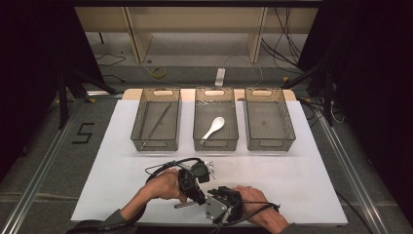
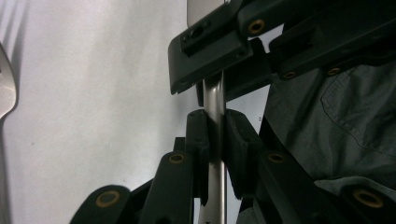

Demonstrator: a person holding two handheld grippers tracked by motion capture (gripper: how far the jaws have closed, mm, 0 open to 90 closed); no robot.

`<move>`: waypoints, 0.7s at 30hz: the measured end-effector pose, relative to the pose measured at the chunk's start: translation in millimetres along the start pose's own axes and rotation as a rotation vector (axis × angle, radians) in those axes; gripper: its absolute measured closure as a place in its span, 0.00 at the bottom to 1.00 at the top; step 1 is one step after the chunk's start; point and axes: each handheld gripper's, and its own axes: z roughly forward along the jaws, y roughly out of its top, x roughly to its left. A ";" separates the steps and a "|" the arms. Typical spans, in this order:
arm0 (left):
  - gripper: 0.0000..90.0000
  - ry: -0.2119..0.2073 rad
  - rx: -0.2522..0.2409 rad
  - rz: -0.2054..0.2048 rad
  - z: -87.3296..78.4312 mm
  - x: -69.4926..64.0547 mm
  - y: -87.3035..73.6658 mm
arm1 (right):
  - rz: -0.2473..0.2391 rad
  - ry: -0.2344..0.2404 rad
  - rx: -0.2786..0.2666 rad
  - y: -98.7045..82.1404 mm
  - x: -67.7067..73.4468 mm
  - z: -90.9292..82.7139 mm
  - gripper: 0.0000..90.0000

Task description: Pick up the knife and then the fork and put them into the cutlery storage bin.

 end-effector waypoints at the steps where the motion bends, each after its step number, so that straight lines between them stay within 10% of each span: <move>1: 0.88 0.001 0.002 0.001 -0.3 -0.4 0.3 | -0.006 0.001 0.001 0.0 -0.1 0.4 0.82; 21: 0.87 -0.014 -0.015 0.015 2.2 -0.6 1.3 | -0.091 0.043 0.000 -1.0 1.1 -0.4 0.93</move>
